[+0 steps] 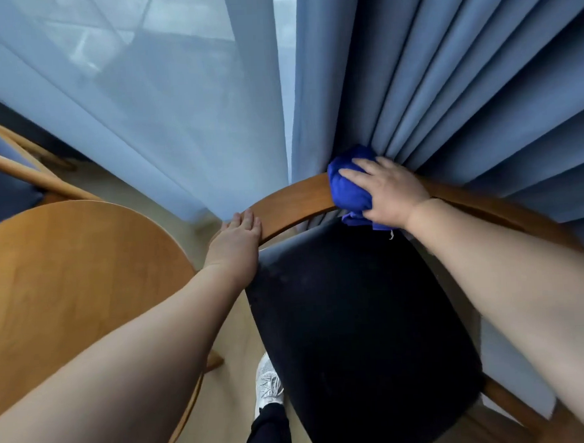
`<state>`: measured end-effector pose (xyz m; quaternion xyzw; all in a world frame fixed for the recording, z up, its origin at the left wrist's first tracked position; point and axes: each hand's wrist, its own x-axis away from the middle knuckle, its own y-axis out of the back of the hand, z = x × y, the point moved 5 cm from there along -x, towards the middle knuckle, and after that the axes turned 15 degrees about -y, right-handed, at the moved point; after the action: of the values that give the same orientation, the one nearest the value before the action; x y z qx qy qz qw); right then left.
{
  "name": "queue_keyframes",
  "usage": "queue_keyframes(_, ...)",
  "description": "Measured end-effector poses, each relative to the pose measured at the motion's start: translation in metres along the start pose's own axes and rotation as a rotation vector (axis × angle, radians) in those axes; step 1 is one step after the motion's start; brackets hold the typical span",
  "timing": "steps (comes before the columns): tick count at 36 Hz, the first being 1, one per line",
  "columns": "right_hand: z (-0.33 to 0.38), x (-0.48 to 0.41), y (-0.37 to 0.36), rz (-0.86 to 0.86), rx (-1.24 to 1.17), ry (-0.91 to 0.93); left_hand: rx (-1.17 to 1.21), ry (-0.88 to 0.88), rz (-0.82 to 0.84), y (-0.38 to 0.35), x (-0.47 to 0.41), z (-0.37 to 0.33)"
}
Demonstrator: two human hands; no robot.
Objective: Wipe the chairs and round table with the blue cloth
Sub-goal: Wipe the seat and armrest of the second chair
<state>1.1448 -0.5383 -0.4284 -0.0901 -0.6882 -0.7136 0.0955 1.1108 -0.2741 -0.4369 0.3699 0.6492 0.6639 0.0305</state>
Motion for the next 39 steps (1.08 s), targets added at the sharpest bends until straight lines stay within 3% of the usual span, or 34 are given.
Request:
queue_keyframes(11,-0.091,0.031,0.000,0.039,0.013,-0.224,-0.034,0.010,0.028,-0.006,-0.002,0.003)
queue_keyframes(24,-0.150,0.076,0.014,0.139,0.089,-0.452,-0.030,0.050,0.043,0.002,0.003,-0.005)
queue_keyframes(29,-0.170,0.100,0.018,0.164,0.067,-0.516,0.033,0.051,0.027,0.010,0.008,-0.009)
queue_keyframes(32,-0.173,0.105,0.018,0.164,0.054,-0.520,0.078,0.040,-0.077,0.018,0.010,-0.013)
queue_keyframes(36,-0.174,0.102,0.017,0.153,0.033,-0.518,-0.083,-0.117,-0.257,0.030,-0.005,-0.048)
queue_keyframes(39,-0.177,0.099,0.015,0.134,0.021,-0.515,-0.040,-0.312,-0.253,0.038,-0.035,-0.098)
